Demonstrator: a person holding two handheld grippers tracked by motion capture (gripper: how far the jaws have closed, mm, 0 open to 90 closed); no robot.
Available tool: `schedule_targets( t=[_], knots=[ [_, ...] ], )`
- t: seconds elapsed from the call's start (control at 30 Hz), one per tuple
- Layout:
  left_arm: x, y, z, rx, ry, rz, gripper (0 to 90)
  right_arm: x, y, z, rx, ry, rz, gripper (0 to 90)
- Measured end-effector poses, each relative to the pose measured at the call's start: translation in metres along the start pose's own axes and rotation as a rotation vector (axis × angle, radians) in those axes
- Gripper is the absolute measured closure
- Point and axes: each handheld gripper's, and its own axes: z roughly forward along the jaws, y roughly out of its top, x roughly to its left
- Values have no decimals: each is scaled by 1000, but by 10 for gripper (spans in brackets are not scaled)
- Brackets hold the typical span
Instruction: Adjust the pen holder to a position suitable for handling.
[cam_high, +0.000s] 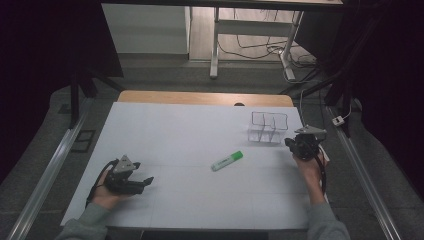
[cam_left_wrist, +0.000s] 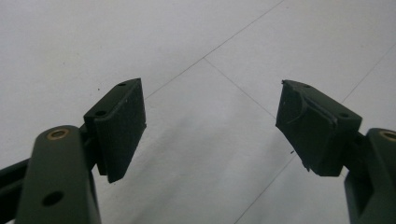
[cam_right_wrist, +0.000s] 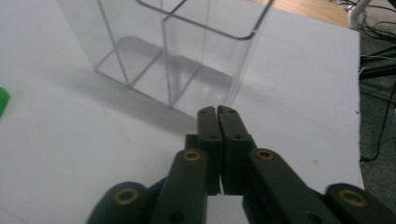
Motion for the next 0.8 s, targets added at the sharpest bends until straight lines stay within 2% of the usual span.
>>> schedule_targets(
  t=[0.13, 0.4, 0.8],
  knots=[
    [0, 0, 0, 1, 0, 2, 241, -8, 1, 2, -11, -27, 18, 894],
    [0, 0, 0, 2, 1, 3, 240, -21, 6, 13, -31, -29, 32, 895],
    [0, 0, 1, 5, -4, 16, 237, -34, 13, 31, -45, 23, 36, 894]
  ],
)
